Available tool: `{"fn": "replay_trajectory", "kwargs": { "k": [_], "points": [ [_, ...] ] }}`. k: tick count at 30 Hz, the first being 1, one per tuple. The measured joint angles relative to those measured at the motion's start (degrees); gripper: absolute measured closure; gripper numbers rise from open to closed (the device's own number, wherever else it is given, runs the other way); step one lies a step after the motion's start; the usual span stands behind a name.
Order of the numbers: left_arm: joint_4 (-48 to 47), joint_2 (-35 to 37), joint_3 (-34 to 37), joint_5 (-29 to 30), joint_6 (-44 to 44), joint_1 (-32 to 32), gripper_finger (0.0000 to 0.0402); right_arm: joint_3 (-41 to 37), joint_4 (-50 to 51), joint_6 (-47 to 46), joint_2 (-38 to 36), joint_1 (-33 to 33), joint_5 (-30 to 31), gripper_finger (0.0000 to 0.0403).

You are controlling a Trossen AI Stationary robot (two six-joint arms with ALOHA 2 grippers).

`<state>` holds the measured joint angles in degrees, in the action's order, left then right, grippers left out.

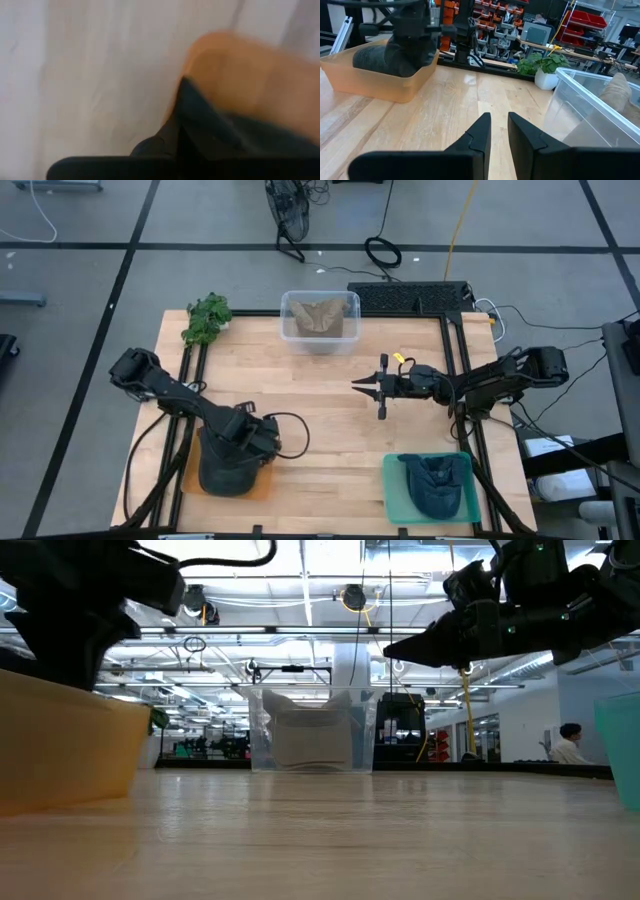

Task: Pick & Place hat
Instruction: Put the black cap into the orange bin

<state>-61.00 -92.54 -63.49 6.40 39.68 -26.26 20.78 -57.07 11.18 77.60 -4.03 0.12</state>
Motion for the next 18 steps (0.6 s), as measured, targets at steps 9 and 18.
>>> {"fn": "replay_trajectory", "kwargs": {
  "k": [9,18],
  "points": [
    [-18.8,0.0,-10.4,9.5,6.4,0.0,0.0390,0.0,0.3,0.1,0.0,0.0,0.0,0.0360],
    [-19.1,0.0,-18.9,17.8,6.0,0.0,0.0388,0.0,0.4,0.2,0.0,0.0,0.0,0.0360]
  ]
}}
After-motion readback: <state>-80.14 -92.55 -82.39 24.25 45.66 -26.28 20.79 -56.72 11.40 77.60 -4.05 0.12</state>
